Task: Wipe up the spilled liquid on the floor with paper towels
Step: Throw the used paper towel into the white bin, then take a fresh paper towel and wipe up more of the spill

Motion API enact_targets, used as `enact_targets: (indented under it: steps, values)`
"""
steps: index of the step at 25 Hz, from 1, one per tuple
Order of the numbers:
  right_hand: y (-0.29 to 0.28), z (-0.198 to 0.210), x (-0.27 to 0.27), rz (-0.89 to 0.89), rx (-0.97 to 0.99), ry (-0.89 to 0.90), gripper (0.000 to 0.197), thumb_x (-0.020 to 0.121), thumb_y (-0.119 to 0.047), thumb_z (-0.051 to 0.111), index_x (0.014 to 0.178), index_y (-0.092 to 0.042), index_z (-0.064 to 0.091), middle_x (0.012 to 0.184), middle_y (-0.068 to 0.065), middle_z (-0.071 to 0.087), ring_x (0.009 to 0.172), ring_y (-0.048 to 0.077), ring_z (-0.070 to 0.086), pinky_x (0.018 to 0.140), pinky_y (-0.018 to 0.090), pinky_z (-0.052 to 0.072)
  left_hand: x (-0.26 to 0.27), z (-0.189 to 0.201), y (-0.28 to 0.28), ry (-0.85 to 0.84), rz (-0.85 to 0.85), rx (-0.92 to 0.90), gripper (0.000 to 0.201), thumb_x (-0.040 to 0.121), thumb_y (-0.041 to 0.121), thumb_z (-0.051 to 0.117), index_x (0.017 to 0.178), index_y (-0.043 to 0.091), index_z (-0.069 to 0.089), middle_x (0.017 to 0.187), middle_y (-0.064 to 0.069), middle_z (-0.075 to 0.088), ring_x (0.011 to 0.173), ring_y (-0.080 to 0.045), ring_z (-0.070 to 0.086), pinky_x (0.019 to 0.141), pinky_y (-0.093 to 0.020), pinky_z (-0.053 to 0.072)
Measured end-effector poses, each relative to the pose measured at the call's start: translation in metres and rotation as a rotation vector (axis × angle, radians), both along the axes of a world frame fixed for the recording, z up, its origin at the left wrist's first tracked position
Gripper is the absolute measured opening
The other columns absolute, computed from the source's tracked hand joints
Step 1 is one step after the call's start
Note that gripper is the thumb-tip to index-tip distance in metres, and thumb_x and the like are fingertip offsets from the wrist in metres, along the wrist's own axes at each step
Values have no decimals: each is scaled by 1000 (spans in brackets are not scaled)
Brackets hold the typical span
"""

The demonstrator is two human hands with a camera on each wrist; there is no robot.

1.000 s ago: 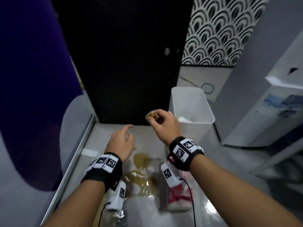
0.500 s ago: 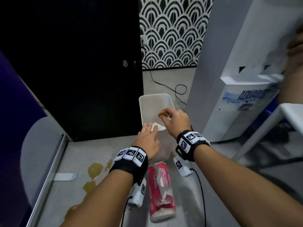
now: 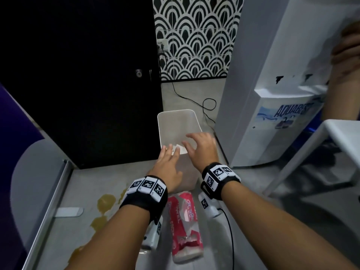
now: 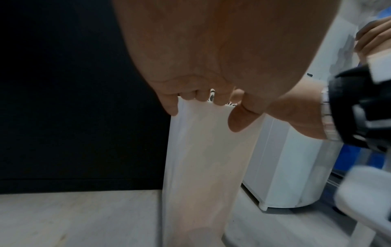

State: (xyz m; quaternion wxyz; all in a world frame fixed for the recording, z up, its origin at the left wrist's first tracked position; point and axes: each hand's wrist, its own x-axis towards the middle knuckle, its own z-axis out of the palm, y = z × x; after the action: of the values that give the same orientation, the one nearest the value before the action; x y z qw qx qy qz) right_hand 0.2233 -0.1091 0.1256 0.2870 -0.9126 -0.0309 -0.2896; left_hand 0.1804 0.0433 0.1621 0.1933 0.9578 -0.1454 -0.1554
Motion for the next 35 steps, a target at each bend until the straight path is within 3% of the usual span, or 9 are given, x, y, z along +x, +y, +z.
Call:
enact_targets:
  steps: [4,7,10,13,19,26,29,32,35]
  values:
    - [3,-18,-57,-14,208,-152,31,98,-34,58,72,-17,53,68,-6,49,64,16,46,61,35,40,-2,-2,5,-8,-28,-15,80,95,22,48,158,25,-1,163,3,-17,149,-13,-19,120,-31,4]
    - [6,-50,-103,-19,132,220,62,97,-65,32,60,-16,44,52,-5,43,49,19,43,49,34,41,-2,-4,7,-3,-35,-26,81,93,23,48,158,26,-1,164,4,-16,149,-14,-19,120,-32,5]
    - [20,-72,-132,-14,-241,718,82,83,-88,9,60,-20,47,61,0,62,61,23,62,63,33,54,-1,-6,7,5,-29,-29,81,91,22,48,158,26,1,164,4,-14,149,-14,-19,122,-35,6]
    - [36,-74,-133,32,-423,829,81,82,-90,14,66,-20,51,80,5,69,75,26,66,68,32,52,1,-4,7,1,-31,-31,81,91,16,47,158,25,2,164,3,-13,150,-16,-17,120,-31,2]
    - [46,-67,-122,111,-465,838,56,104,-49,25,113,-10,63,112,14,69,101,34,67,81,38,49,1,0,6,23,-33,-2,79,93,20,47,158,24,3,165,1,-10,150,-17,-15,121,-34,2]
    - [43,-24,-138,234,-427,682,61,106,-50,22,75,-15,60,91,16,71,88,36,67,72,37,44,-14,22,44,-27,87,-322,67,95,18,50,156,24,23,164,2,15,151,-12,9,120,-26,11]
    - [43,7,-135,287,-368,626,70,104,-56,25,52,-11,41,57,10,54,61,32,54,61,35,33,-28,18,92,-87,233,-452,57,94,16,52,149,28,41,153,4,41,142,-11,35,115,-25,27]
    - [56,30,-125,490,-98,630,78,98,-66,29,50,-5,38,48,11,40,47,26,41,55,38,34,-52,3,138,20,323,-475,61,88,9,57,144,32,47,144,7,52,134,-9,45,109,-31,39]
    - [88,48,-115,664,307,863,80,92,-70,44,57,1,60,56,9,57,52,20,52,58,28,40,-83,-9,166,144,342,-538,84,72,2,66,145,39,42,145,8,49,124,-10,51,99,-37,51]
